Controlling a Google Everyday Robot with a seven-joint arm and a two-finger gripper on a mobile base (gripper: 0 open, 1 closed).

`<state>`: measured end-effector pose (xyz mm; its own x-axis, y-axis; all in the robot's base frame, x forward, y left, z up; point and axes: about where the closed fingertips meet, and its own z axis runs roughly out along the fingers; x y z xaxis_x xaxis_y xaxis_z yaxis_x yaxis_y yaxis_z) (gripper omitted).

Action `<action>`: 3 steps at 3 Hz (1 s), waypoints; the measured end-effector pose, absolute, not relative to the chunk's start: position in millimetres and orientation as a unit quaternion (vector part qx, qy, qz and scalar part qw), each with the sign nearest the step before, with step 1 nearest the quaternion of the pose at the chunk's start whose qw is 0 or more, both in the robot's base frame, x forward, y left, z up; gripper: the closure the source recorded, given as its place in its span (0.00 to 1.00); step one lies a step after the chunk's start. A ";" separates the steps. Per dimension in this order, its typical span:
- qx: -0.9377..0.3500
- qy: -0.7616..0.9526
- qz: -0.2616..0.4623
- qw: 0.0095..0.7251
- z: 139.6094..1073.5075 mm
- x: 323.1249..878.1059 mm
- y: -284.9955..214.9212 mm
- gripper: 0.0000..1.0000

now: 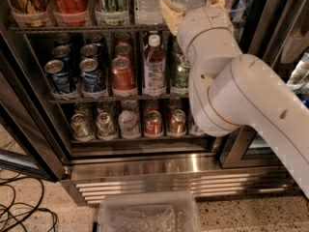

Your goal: Pick water bottle from top shelf of fridge

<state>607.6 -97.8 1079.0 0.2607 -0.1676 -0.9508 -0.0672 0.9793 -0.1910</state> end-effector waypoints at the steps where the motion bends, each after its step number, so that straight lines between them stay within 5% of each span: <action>1: -0.088 0.599 -0.036 0.795 1079.3 617.5 -92.0 0.27; 3: -0.061 0.579 -0.054 0.811 1088.4 632.6 -90.9 0.31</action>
Offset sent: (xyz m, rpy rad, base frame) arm 0.0282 0.0154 0.0122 0.0325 -0.1016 -0.0607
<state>632.6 -90.9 1088.4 0.3239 -0.1587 -0.9327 0.0178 0.9867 -0.1618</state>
